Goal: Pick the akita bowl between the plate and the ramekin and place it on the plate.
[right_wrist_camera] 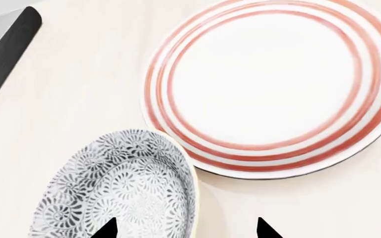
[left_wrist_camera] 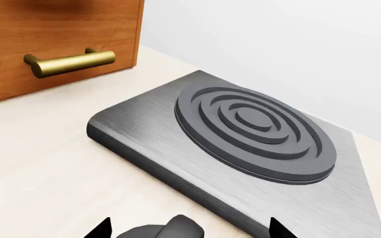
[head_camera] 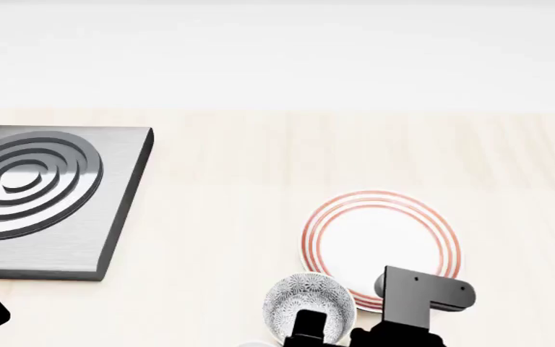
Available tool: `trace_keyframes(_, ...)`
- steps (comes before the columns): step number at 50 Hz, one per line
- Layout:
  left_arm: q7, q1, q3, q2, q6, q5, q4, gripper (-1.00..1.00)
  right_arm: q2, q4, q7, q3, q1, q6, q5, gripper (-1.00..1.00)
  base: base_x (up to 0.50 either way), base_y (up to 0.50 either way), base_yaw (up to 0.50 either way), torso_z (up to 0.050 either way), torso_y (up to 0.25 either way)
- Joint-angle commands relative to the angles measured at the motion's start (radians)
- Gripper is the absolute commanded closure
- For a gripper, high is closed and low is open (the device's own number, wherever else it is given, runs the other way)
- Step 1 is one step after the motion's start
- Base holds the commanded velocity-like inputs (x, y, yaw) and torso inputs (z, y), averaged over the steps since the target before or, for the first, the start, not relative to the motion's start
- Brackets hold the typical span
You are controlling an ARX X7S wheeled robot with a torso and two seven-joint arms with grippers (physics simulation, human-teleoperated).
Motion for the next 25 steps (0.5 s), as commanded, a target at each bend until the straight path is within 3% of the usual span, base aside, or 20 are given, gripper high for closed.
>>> trace_keyframes(1, 0.0, 0.0, 0.003, -0.001, 0.004, -0.001, -0.004, -1.0, 0.008, 0.007, -0.005, -0.016, 0.001, 0.002, 0.006, -1.0, 0.0, 0.0, 0.0, 0.0, 0.0)
trace_keyframes(3, 0.001, -0.002, 0.003, -0.001, 0.007, -0.001, -0.008, -1.0, 0.01, 0.008, -0.008, -0.025, 0.001, -0.002, 0.004, -1.0, 0.0, 0.0, 0.0, 0.0, 0.0)
trace_keyframes(4, 0.0, -0.002, 0.004, -0.001, 0.006, -0.001, -0.007, -1.0, 0.011, 0.002, 0.002, -0.031, -0.002, -0.019, -0.011, 1.0, 0.0, 0.0, 0.0, 0.0, 0.0)
trace_keyframes(25, -0.006, 0.003, 0.008, -0.005, 0.005, -0.007, 0.0, -1.0, 0.045, -0.106, 0.003, -0.134, -0.008, -0.056, -0.054, 1.0, 0.0, 0.0, 0.0, 0.0, 0.0)
